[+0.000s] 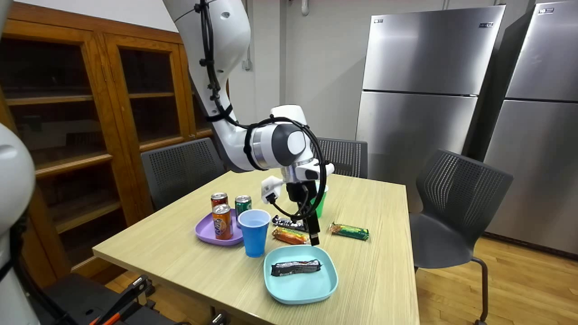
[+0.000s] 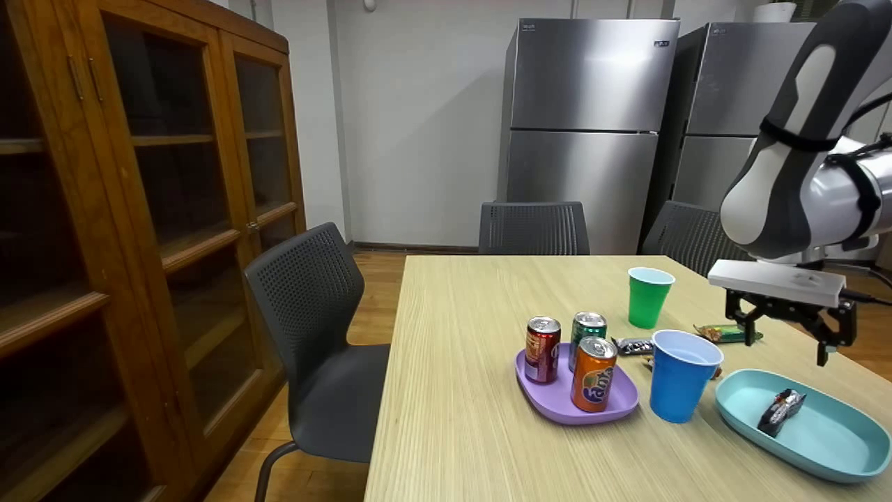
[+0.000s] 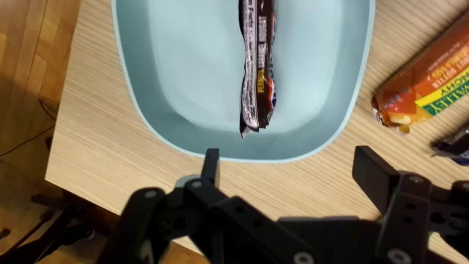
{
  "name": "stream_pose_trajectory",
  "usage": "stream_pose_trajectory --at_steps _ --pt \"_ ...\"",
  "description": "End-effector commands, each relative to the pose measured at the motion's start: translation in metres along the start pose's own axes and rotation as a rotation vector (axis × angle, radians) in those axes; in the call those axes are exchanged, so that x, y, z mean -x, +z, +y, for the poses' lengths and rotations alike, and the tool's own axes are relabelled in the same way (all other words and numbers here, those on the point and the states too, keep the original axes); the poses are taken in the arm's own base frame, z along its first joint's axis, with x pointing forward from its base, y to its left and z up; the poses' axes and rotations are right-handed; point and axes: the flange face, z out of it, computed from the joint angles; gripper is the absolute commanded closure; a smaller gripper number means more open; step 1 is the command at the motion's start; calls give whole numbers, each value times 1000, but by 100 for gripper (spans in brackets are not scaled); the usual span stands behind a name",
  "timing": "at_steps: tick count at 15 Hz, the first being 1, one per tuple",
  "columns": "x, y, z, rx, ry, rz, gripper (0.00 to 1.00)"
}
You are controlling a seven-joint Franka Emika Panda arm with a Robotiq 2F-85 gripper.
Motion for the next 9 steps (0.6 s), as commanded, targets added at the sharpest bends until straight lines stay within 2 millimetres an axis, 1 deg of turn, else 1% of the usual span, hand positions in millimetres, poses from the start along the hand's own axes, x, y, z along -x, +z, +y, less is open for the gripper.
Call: stream_pose_trajectory --at_steps 1,4,9 --pt "-33 -20 4 -45 46 4 0" --pt "-61 -24 4 -72 89 15 0" --pt "-103 -18 -2 -116 162 13 0"
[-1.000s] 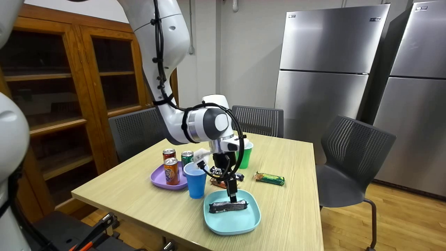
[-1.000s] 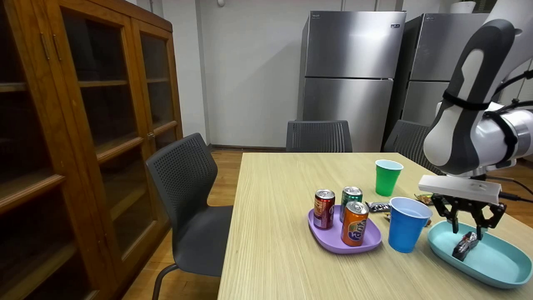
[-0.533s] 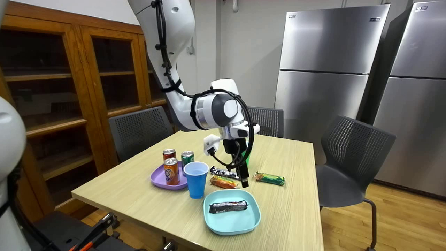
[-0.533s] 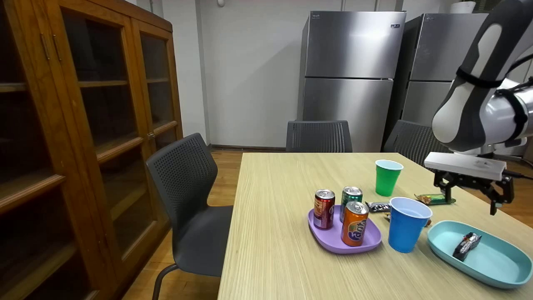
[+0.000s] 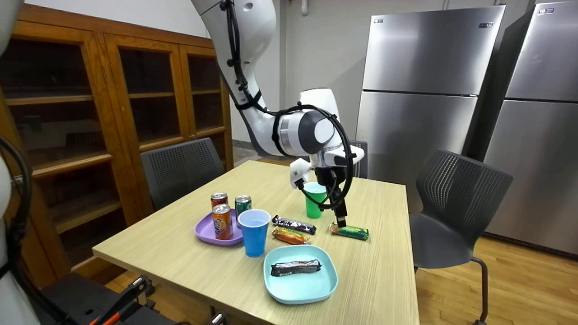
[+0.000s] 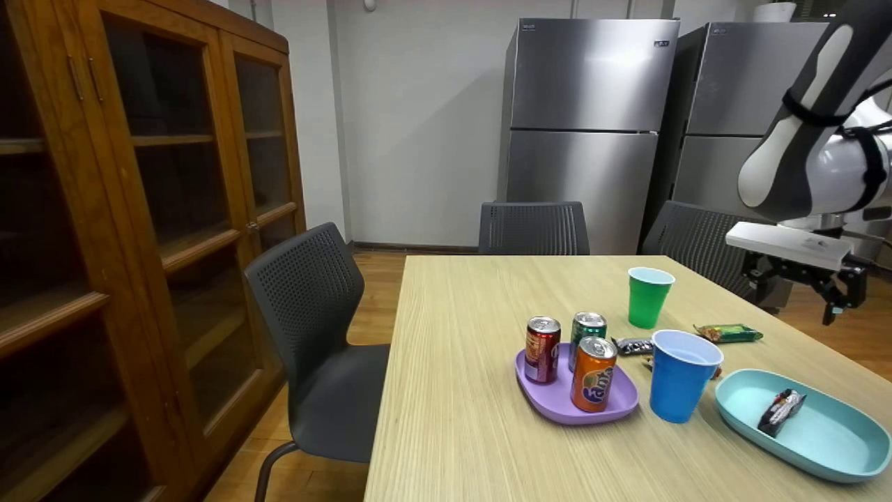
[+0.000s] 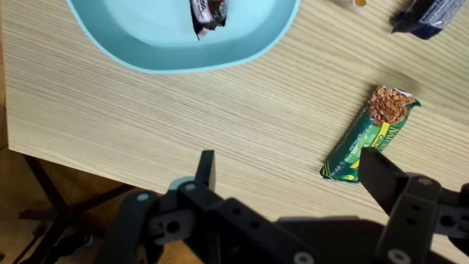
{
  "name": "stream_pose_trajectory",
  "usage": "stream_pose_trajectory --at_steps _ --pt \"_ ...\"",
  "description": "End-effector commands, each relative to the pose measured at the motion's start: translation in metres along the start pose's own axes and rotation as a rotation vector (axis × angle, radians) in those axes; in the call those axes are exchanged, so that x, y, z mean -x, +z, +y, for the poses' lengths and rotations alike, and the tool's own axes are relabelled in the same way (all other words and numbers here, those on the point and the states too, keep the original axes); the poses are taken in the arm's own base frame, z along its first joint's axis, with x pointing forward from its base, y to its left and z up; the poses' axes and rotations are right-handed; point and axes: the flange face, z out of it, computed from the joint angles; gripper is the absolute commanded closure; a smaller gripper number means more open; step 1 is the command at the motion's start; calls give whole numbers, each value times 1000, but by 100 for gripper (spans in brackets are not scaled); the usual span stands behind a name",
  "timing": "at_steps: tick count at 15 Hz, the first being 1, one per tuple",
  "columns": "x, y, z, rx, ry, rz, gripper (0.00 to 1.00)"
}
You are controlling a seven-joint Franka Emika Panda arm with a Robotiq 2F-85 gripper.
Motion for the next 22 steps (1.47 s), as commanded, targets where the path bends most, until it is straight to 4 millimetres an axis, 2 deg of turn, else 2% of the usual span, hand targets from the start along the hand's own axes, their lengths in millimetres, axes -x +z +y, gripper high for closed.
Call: stream_pose_trajectory --at_steps 1,4,8,15,22 --pt "-28 9 -14 -21 36 -24 0" --pt "-43 25 -24 -31 75 -21 0" --pt "-51 54 -43 -20 98 -36 0" --pt "-56 92 -78 2 89 -35 0" --pt "-58 116 -107 18 72 -32 0"
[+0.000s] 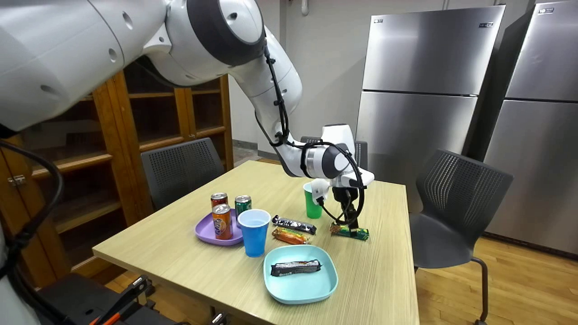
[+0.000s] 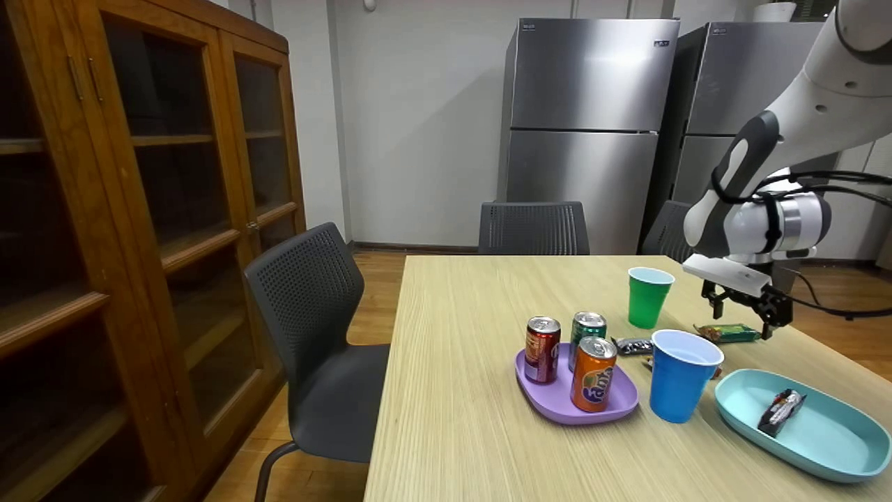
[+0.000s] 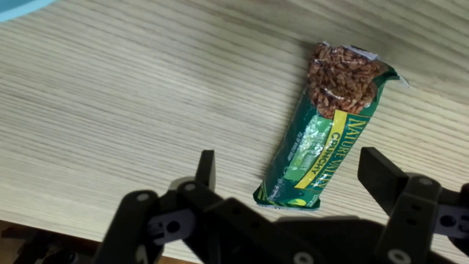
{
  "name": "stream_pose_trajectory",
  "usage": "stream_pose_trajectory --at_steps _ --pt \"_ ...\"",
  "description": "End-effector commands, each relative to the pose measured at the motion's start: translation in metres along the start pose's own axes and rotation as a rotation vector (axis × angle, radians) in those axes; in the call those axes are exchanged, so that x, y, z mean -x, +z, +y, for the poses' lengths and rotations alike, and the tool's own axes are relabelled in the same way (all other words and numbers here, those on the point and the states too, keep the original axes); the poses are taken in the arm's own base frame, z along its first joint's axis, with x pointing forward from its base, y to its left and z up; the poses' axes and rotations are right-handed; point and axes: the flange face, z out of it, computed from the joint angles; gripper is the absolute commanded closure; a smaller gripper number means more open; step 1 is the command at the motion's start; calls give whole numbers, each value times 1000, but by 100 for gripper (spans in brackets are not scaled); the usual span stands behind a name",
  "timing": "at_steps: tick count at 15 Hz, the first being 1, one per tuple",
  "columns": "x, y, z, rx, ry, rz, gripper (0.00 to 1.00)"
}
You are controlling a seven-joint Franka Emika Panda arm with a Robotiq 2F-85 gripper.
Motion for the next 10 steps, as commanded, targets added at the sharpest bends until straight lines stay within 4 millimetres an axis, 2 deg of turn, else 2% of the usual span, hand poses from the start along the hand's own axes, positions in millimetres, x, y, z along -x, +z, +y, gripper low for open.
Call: stream_pose_trajectory --at_steps 1,10 --pt "-6 10 -20 4 20 -17 0" --pt "-8 29 -42 24 26 -17 0"
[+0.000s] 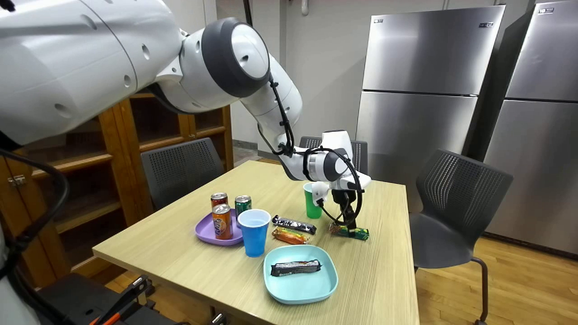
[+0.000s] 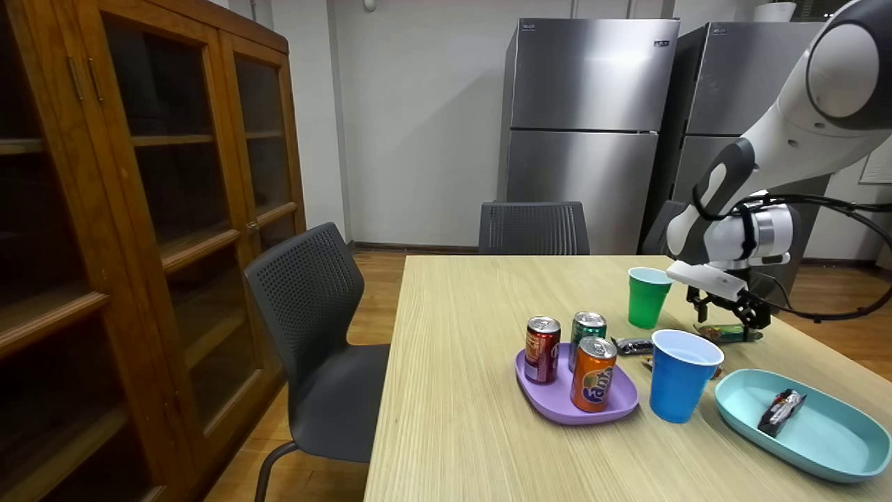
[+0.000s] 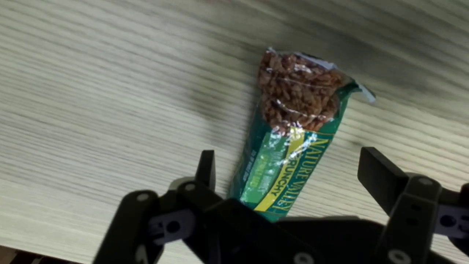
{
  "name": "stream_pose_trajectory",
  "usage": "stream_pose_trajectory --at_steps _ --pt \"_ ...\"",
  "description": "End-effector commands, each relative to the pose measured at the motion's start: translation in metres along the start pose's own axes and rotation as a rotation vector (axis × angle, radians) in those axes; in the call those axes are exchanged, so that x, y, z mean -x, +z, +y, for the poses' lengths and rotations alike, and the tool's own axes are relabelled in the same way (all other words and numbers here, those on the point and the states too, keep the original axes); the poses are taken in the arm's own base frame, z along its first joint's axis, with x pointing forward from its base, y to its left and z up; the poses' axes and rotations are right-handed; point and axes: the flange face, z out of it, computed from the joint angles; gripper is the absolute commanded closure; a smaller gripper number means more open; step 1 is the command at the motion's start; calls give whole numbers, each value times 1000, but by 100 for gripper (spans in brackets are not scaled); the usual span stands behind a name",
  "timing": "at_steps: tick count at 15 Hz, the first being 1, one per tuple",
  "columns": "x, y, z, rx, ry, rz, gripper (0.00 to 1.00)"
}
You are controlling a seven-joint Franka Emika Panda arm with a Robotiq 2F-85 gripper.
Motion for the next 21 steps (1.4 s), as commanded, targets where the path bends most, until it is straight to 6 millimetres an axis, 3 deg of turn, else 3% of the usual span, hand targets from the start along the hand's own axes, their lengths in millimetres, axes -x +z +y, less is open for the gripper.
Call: stream_pose_trajectory --at_steps 1,3,10,14,21 --pt "-8 6 -10 7 28 -16 25" --pt "-8 6 -12 4 26 -15 32" --pt "-10 -10 -10 -25 15 -2 87" --pt "-6 -28 5 -49 14 13 87" --pt "12 -61 53 -76 19 34 87"
